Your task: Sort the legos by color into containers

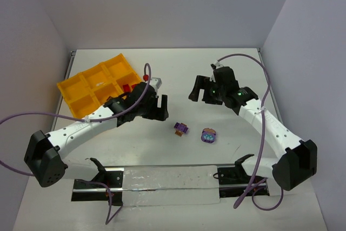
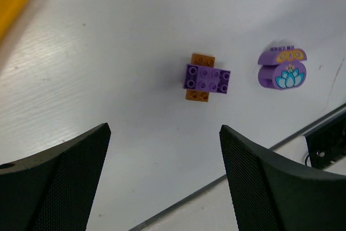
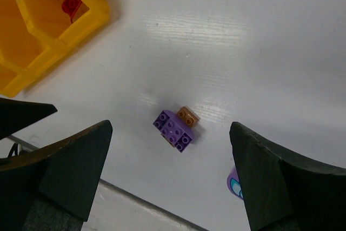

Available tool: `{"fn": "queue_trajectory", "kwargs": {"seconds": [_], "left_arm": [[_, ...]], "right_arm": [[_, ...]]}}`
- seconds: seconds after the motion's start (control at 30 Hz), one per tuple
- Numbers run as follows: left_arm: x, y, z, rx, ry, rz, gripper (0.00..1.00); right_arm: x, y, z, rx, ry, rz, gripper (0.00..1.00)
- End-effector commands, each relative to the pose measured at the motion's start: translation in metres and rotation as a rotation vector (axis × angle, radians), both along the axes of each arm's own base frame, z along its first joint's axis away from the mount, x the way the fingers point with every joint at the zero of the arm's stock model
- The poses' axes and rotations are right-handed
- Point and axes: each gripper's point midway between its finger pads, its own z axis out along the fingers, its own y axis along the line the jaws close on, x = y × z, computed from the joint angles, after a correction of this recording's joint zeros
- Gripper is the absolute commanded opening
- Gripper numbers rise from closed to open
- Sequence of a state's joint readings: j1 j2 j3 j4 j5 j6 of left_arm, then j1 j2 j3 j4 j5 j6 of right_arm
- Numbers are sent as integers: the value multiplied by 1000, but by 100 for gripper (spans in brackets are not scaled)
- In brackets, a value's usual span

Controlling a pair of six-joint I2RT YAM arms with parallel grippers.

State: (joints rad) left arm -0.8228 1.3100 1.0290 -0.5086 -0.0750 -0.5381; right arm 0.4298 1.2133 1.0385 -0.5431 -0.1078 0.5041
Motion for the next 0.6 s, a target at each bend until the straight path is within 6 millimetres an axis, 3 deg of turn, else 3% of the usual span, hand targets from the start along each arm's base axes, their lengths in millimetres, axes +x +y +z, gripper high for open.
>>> {"fn": "queue_trajectory", "kwargs": {"seconds": [0.0, 0.23, 0.57], "left_arm": [[-3, -32, 9, -67, -18, -63, 90], [-4, -46, 5, -40, -19, -70, 90], [-12, -52, -3, -45, 19, 10, 88]], "right_arm": [[-3, -19, 7, 11, -31, -44, 97], [2, -37, 7, 25, -30, -71, 98], [6, -37, 10, 37, -28, -73, 98]]}}
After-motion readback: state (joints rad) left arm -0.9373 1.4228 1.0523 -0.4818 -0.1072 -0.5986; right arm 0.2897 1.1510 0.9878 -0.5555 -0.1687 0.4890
